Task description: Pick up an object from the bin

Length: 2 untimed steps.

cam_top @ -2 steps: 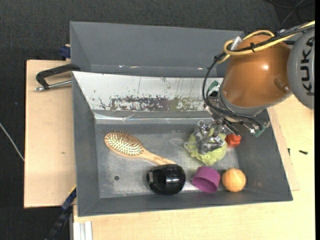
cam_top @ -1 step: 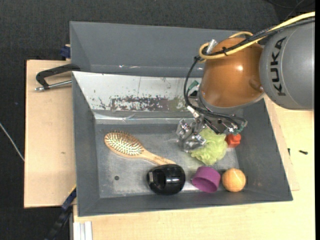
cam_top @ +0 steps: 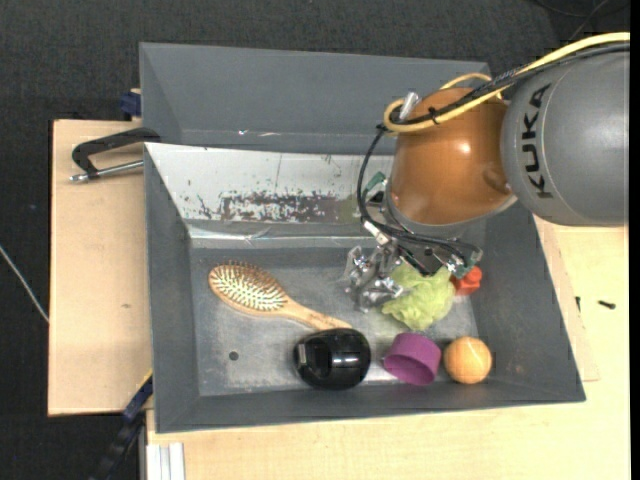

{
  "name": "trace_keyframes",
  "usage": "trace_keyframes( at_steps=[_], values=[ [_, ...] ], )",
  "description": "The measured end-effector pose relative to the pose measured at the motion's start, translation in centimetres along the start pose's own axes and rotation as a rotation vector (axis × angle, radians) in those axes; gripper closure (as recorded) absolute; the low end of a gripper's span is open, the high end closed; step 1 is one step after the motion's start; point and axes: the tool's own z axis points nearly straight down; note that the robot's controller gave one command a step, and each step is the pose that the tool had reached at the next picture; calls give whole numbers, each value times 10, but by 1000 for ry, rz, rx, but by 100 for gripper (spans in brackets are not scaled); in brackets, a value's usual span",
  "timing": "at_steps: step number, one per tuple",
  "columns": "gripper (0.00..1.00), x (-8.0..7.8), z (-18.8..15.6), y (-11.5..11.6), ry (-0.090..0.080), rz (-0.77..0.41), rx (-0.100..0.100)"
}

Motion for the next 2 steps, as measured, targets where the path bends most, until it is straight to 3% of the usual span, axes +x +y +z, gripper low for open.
trace_keyframes(
  at_steps=[1, 2],
  values=[
    [100, -6, -16, 9, -5, -18, 4],
    [100, -21, -6, 19, -5, -11, 4]
  ],
)
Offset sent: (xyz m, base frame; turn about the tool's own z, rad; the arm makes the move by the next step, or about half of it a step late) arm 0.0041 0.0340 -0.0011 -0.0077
